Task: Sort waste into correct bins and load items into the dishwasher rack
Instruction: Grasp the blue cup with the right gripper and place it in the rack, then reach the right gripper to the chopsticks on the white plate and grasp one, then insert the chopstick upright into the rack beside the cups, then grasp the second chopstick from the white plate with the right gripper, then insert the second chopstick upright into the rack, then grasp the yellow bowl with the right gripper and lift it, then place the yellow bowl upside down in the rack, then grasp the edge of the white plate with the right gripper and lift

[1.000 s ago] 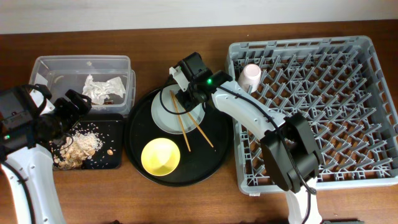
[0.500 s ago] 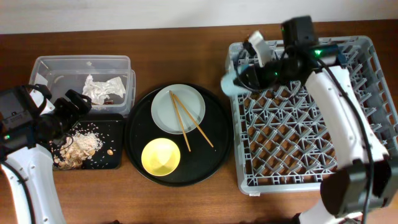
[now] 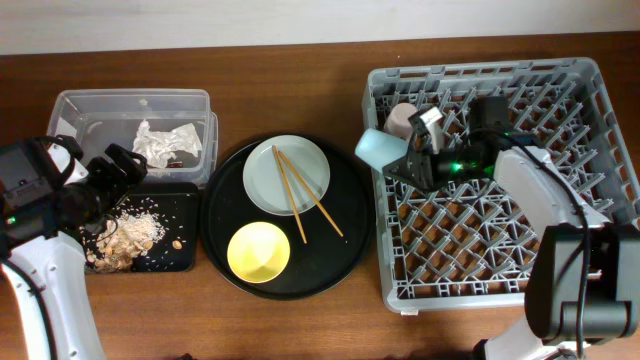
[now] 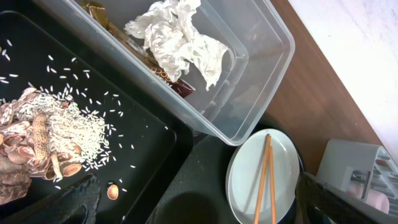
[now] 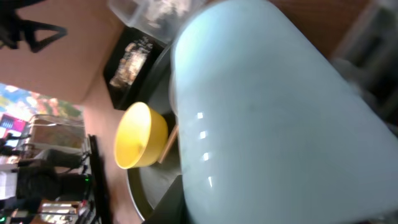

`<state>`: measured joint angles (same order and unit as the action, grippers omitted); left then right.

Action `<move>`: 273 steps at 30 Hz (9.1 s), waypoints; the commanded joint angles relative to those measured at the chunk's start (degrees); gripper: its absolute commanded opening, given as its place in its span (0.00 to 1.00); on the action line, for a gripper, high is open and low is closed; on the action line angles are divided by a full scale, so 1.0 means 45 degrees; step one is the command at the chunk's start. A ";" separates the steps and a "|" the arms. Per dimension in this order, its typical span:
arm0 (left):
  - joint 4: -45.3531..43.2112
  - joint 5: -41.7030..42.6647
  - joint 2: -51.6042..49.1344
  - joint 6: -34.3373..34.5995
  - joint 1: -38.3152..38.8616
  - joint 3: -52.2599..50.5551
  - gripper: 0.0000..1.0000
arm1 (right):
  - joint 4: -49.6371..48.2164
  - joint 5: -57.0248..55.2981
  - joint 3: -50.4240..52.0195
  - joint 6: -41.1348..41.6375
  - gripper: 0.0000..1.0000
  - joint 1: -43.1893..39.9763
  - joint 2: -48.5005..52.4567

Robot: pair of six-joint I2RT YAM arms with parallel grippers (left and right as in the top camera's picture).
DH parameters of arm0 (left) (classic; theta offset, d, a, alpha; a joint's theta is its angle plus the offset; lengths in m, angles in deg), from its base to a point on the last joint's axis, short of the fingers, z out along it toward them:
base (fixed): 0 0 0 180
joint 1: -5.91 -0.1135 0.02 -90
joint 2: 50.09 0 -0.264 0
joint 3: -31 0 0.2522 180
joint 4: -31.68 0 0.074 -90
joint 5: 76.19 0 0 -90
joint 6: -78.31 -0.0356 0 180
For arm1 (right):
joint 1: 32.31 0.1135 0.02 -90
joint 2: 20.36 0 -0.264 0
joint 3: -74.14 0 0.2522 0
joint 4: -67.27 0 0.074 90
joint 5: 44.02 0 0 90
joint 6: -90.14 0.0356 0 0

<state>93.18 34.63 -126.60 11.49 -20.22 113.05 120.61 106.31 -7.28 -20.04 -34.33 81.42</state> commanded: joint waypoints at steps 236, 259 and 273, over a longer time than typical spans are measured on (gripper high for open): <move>-0.0019 0.0087 0.0053 -0.0117 -0.0044 0.0170 0.99 | 0.5765 0.0000 -0.2336 0.2778 0.04 0.1666 -0.4532; -0.0019 0.0087 0.0053 -0.0117 -0.0044 0.0170 0.99 | 0.3094 0.4770 0.3915 -0.0457 0.39 -0.4833 -0.3293; -0.0019 0.0087 0.0053 -0.0121 -0.0044 0.0170 0.99 | 0.4794 -0.7174 -0.2181 0.4099 0.52 -0.0398 -0.4561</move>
<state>93.05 34.63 -126.60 11.49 -20.27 113.05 143.62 87.87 -14.82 -5.82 -46.57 62.25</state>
